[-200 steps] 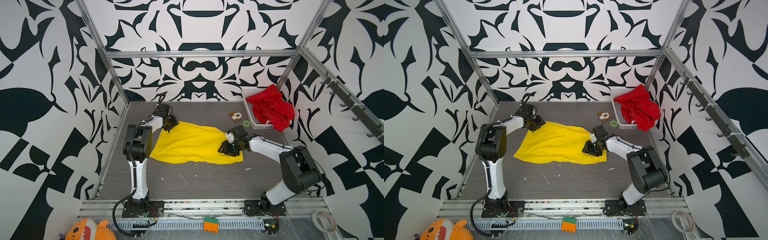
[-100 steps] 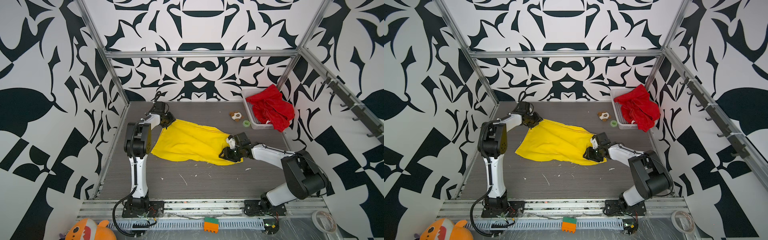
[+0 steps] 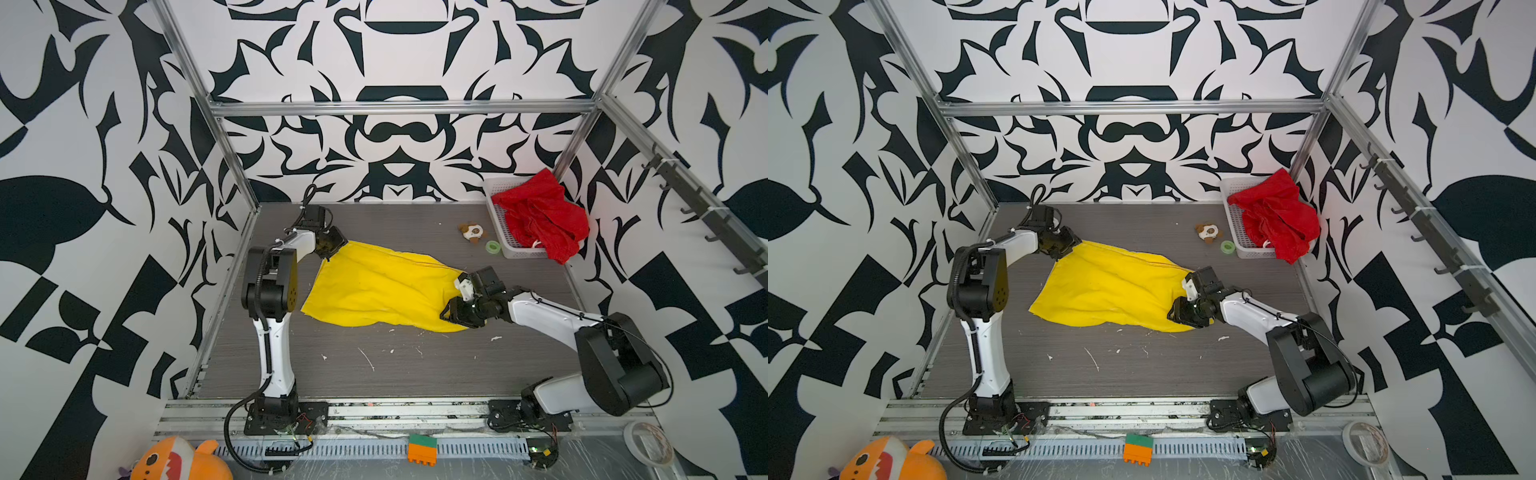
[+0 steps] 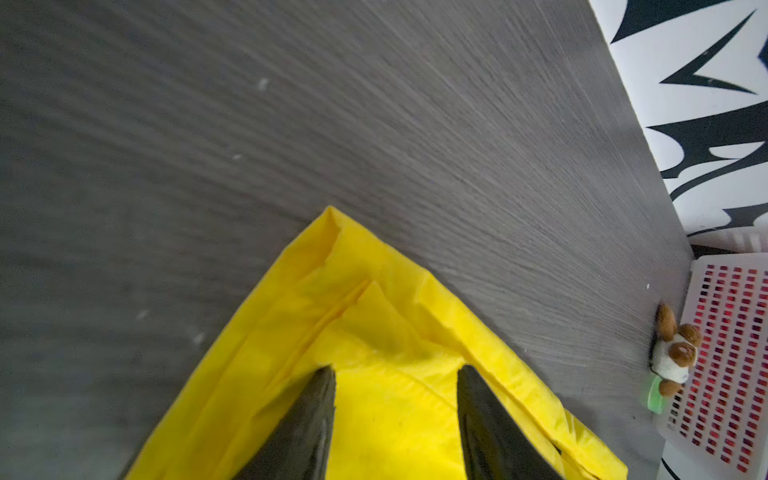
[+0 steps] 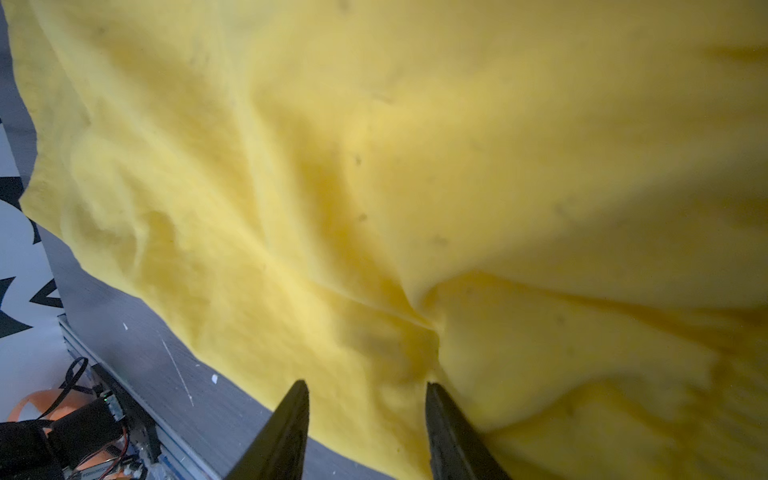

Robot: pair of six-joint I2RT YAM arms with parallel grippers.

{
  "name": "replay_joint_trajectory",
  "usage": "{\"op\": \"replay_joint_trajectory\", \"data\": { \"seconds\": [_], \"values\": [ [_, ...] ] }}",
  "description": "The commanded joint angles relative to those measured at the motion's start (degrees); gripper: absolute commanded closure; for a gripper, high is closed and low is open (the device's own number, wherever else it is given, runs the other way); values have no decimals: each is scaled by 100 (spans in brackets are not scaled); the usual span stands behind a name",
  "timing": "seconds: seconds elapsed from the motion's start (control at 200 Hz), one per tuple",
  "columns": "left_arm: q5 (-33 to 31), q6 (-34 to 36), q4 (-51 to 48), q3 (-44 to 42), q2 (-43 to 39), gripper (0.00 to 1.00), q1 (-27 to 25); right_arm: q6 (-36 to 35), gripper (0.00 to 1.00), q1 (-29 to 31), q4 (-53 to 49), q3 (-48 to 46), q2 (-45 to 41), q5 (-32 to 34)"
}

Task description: Fold and stack the shorts

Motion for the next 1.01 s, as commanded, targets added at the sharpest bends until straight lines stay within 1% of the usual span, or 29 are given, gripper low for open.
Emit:
{"op": "replay_joint_trajectory", "data": {
  "seconds": [0.0,0.11,0.255,0.41,0.565,0.835,1.0],
  "values": [
    [-71,81,-204,-334,-1094,48,31,-59,50,15,-468,728,-356,136],
    [-31,112,-312,-919,-1887,48,-26,-174,49,-21,-539,1281,-221,227],
    [54,-77,-208,-2059,-2772,48,-98,-248,50,-38,-504,1907,523,350],
    [21,-305,-41,-3199,-3371,48,-109,-224,50,-60,-323,2344,1268,460],
    [-149,-303,22,-3839,-3521,48,-82,-192,51,-99,-298,2610,1760,707],
    [-348,-404,-81,-4351,-3288,49,137,-142,51,-229,-289,2511,2173,1157],
    [-448,-392,-178,-4818,-3478,49,453,-106,50,-495,-285,2443,2371,1397]
  ]
}}
